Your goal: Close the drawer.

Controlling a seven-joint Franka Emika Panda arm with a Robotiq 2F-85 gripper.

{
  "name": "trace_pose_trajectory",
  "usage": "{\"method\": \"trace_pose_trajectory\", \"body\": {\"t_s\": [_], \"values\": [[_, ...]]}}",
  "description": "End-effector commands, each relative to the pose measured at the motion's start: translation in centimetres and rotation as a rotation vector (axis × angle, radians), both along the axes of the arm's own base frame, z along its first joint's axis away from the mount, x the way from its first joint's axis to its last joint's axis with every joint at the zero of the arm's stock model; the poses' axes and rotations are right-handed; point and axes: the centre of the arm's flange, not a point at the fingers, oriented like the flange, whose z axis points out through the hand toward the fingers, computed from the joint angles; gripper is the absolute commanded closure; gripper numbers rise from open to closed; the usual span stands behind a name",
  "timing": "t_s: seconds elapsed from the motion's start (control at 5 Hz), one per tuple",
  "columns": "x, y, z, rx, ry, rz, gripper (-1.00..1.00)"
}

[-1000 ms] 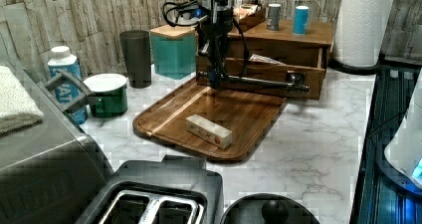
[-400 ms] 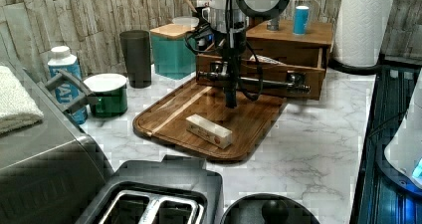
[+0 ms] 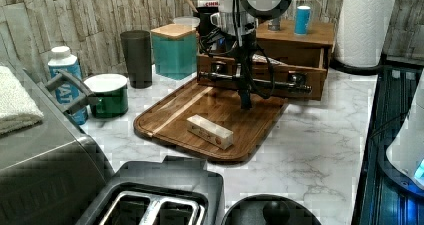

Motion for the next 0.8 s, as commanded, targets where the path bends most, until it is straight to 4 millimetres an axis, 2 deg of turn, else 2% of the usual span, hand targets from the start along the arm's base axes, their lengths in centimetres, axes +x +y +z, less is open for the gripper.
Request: {"method": "trace_pose_trajectory", "body": {"t_s": [0.2, 0.4, 0.6, 0.8], "values": [[3.2, -8.4, 4.2, 0.019, -0.139, 0.054, 1.0], [4.6, -11.9, 6.4, 0.004, -0.113, 0.072, 1.0], [5.5, -16.0, 7.3, 0.01, -0.16, 0.112, 1.0], [6.8, -21.1, 9.2, 0.023, -0.182, 0.114, 1.0]]}}
